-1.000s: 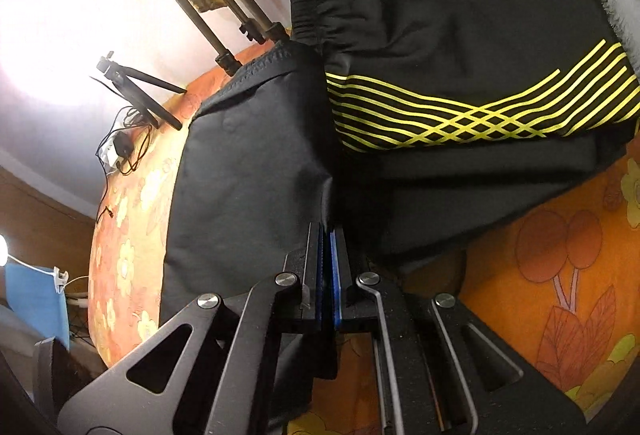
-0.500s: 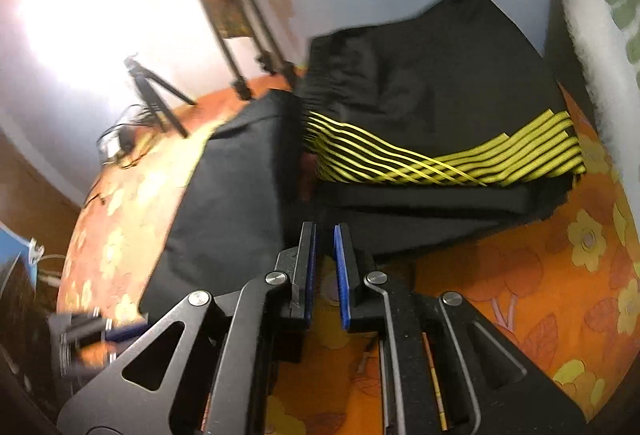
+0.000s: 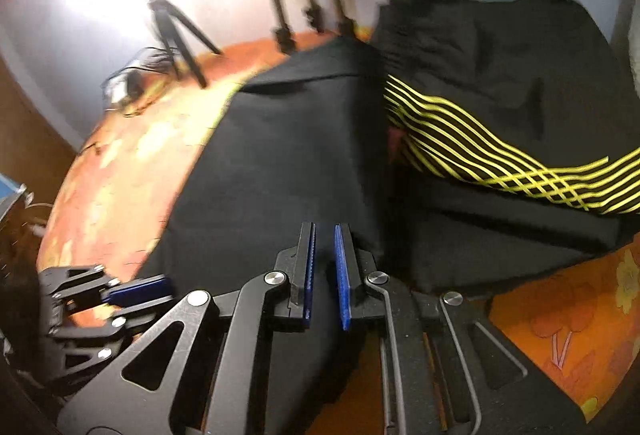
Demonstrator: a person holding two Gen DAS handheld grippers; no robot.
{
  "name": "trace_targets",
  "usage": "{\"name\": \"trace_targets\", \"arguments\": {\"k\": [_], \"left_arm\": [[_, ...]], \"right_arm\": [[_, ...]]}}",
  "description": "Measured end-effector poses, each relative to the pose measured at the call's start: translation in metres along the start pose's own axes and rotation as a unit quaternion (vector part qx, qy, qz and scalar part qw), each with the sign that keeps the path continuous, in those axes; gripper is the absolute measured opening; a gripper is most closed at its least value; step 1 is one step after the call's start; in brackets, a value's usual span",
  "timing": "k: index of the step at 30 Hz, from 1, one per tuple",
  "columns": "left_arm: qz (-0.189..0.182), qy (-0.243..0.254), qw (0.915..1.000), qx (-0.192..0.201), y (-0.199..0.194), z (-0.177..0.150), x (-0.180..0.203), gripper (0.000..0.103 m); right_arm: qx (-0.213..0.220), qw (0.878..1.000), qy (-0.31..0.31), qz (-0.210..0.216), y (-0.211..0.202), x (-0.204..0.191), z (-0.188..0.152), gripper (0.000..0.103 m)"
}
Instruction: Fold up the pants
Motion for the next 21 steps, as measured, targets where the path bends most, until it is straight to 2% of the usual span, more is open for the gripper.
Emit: {"name": "trace_targets", "arguments": {"k": [3, 6, 8, 10, 11, 14, 16, 17, 19, 21], "left_arm": [[-0.002, 0.006, 1.0000, -0.006, 0.001, -0.004, -0.002, 0.015], [0.000, 0.000, 1.0000, -0.004, -0.009, 0.000, -0.005, 0.015], [-0.006, -0.015, 0.9999, 0.007, -0.023, 0.005, -0.012, 0.018], [-0.004, -0.030, 0.9992, 0.026, -0.038, 0.016, -0.022, 0.032], [-0.001, -0.036, 0.9988, 0.034, -0.042, 0.022, -0.027, 0.033], [-0.003, -0.059, 0.9971, 0.048, -0.046, 0.036, -0.040, 0.033], [-0.007, -0.062, 0.9970, 0.045, -0.040, 0.038, -0.041, 0.033], [-0.010, -0.059, 0.9975, 0.039, -0.035, 0.037, -0.039, 0.033], [-0.013, -0.047, 0.9986, 0.021, -0.024, 0.033, -0.032, 0.033], [-0.016, -0.032, 0.9993, 0.009, -0.017, 0.029, -0.025, 0.033]], "right_arm": [[-0.009, 0.999, 0.035, 0.020, 0.006, 0.017, -0.001, 0.010], [-0.010, 1.000, 0.020, 0.008, 0.003, 0.011, -0.002, 0.010], [-0.006, 1.000, 0.022, 0.006, -0.004, 0.009, -0.003, 0.015], [0.008, 0.999, 0.038, 0.015, -0.017, 0.013, -0.006, 0.048], [0.020, 0.999, 0.044, 0.014, -0.023, 0.016, -0.007, 0.050], [0.061, 0.997, 0.045, 0.025, -0.044, 0.018, -0.001, 0.049], [0.095, 0.994, 0.027, 0.045, -0.057, 0.011, 0.009, 0.037], [0.104, 0.993, 0.019, 0.059, -0.059, 0.007, 0.016, 0.036], [0.106, 0.992, 0.006, 0.072, -0.054, 0.000, 0.029, 0.031], [0.100, 0.992, -0.011, 0.074, -0.040, -0.006, 0.043, 0.031]]}}
Point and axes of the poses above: each gripper's, at about its wrist camera, not at the fingertips, and y roughly the way its jaws point, x to its right, z to its top, the point moved 1 cm from there along y, roughly the way its jaws point, and after that the axes turned 9 degrees about z, right-handed, at the moved point
